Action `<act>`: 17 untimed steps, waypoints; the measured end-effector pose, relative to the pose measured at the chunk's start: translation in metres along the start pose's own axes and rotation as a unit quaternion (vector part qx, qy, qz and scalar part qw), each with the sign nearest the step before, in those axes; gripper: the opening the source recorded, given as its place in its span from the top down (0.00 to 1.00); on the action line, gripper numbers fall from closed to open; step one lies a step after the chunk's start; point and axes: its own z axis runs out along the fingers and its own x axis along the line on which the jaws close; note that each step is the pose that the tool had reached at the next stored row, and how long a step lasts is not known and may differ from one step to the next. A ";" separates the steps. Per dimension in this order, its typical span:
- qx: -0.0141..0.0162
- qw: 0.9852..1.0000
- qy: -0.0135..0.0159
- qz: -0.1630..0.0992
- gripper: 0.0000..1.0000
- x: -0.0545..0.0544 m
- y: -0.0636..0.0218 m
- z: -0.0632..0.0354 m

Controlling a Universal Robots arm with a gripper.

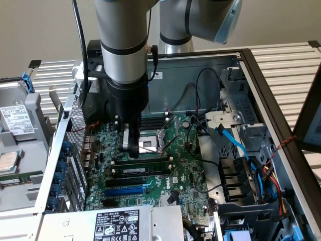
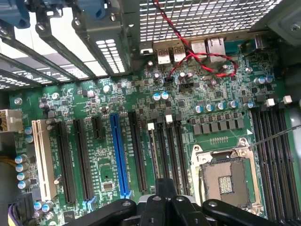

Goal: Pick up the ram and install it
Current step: 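Press down the ram until it locks into place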

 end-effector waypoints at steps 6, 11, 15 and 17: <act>0.002 0.999 -0.002 0.052 0.89 0.000 0.0000 0.0000; 0.004 0.995 -0.003 0.096 0.89 0.000 0.0000 0.0000; 0.006 0.991 -0.004 0.133 0.89 0.000 0.0000 0.0000; 0.007 0.989 -0.005 0.150 0.89 0.000 0.0000 0.0000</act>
